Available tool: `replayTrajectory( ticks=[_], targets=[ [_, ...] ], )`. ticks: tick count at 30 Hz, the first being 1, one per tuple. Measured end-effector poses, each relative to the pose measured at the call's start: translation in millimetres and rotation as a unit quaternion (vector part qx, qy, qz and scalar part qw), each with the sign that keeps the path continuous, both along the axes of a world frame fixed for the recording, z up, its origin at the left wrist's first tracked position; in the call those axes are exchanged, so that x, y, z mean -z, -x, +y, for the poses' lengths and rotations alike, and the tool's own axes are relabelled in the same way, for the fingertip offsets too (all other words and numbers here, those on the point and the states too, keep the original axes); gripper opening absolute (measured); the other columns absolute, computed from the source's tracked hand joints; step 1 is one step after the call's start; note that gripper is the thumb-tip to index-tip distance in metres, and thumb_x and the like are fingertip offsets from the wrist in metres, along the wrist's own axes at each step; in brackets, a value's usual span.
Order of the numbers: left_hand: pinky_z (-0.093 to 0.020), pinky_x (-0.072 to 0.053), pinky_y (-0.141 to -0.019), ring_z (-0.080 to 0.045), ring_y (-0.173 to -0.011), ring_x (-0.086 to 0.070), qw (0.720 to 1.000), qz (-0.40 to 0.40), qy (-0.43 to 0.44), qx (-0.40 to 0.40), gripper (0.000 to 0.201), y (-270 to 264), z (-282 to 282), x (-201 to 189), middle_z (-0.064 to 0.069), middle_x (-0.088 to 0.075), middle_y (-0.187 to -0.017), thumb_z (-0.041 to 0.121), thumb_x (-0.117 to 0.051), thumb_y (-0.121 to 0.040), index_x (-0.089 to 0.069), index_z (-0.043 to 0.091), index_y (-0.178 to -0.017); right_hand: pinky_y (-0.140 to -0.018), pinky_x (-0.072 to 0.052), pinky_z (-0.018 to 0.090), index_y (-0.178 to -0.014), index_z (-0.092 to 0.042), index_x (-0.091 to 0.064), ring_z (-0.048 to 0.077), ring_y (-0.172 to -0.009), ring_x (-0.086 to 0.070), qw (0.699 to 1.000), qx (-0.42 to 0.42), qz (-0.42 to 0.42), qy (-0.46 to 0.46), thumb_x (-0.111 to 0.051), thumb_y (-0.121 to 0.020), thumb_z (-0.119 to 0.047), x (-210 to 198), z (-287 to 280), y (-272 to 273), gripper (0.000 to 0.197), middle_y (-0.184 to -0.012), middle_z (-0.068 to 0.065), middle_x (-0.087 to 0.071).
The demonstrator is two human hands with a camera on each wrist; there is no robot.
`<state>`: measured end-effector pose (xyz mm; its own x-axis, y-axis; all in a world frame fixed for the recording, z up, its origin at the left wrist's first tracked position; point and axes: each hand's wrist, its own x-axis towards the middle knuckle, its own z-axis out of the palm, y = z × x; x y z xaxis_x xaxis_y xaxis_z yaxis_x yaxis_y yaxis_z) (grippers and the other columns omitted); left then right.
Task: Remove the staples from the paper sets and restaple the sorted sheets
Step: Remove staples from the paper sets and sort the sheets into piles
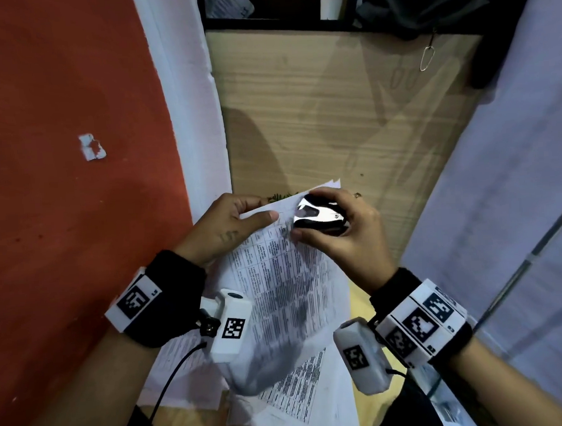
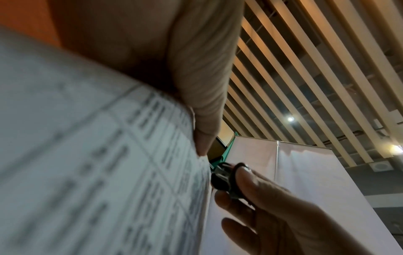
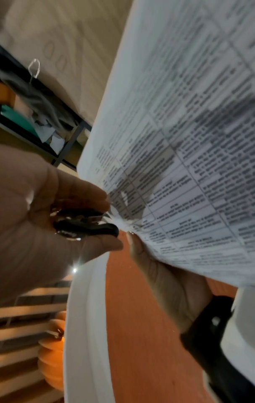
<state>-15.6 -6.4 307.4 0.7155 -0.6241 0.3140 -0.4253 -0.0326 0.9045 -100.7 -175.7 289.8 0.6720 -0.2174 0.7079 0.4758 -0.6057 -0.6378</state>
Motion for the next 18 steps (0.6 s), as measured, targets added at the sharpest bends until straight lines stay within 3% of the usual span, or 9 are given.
replayTrajectory(
  ticks=[3,5,8,11,13,16,18],
  targets=[
    [-0.018,-0.047,-0.057,-0.007,-0.060,-0.061,1.000,-0.007,-0.004,-0.011,0.015,-1,1,2,0.004,-0.068,-0.066,0.018,-0.066,-0.087,-0.069,0.013,-0.073,-0.090,-0.050,0.033,-0.114,-0.034,-0.058,0.014,-0.103,-0.063,0.993,-0.026,0.057,-0.099,-0.074,-0.062,-0.048,5,-5,1,0.056,-0.107,0.001,-0.064],
    [-0.023,-0.046,-0.062,-0.010,-0.063,-0.060,0.999,-0.023,-0.016,-0.020,0.023,-4,1,3,0.000,-0.067,-0.069,0.029,-0.068,-0.083,-0.068,0.008,-0.074,-0.075,-0.054,0.030,-0.109,-0.027,-0.060,0.013,-0.093,-0.065,0.975,-0.069,0.089,-0.190,-0.074,-0.072,-0.039,4,-7,4,0.042,-0.103,0.004,-0.064],
    [-0.029,-0.045,-0.067,-0.014,-0.067,-0.059,0.999,-0.038,-0.022,-0.024,0.038,-6,2,5,-0.007,-0.066,-0.073,0.041,-0.064,-0.077,-0.067,0.003,-0.078,-0.044,-0.044,0.018,-0.108,-0.011,-0.046,0.007,-0.059,-0.060,0.930,-0.120,0.151,-0.313,-0.049,-0.093,-0.033,-1,-5,5,0.026,-0.089,0.004,-0.059],
    [-0.027,-0.044,-0.066,-0.010,-0.066,-0.059,0.998,-0.044,-0.024,-0.022,0.030,-5,0,5,-0.002,-0.066,-0.070,0.039,-0.063,-0.078,-0.068,0.010,-0.073,-0.035,-0.028,0.014,-0.093,-0.017,-0.039,0.003,-0.043,-0.038,0.904,-0.152,0.169,-0.363,-0.041,-0.095,-0.040,-2,0,1,0.023,-0.072,-0.001,-0.049],
    [-0.020,-0.042,-0.060,-0.003,-0.060,-0.057,0.998,-0.051,-0.026,-0.025,0.021,-4,-1,5,0.008,-0.063,-0.063,0.037,-0.062,-0.078,-0.067,0.020,-0.066,-0.034,-0.023,0.012,-0.088,-0.021,-0.036,0.001,-0.042,-0.030,0.896,-0.174,0.154,-0.379,-0.055,-0.089,-0.040,-4,6,0,0.027,-0.066,-0.006,-0.040],
    [-0.018,-0.039,-0.056,0.001,-0.057,-0.052,0.997,-0.066,-0.025,-0.033,0.021,-3,-4,5,0.011,-0.059,-0.057,0.036,-0.061,-0.079,-0.066,0.025,-0.061,-0.044,-0.034,0.012,-0.091,-0.019,-0.041,-0.001,-0.051,-0.042,0.944,-0.124,0.090,-0.292,-0.078,-0.066,-0.028,-2,18,-4,0.045,-0.068,-0.009,-0.044],
    [-0.021,-0.039,-0.059,-0.003,-0.059,-0.052,0.997,-0.064,-0.017,-0.032,0.021,-3,-4,4,0.008,-0.059,-0.060,0.036,-0.062,-0.079,-0.067,0.024,-0.062,-0.061,-0.047,0.027,-0.089,-0.027,-0.042,0.011,-0.065,-0.051,0.978,-0.067,0.064,-0.186,-0.079,-0.059,-0.031,-1,23,-8,0.047,-0.073,-0.006,-0.051]
  ],
)
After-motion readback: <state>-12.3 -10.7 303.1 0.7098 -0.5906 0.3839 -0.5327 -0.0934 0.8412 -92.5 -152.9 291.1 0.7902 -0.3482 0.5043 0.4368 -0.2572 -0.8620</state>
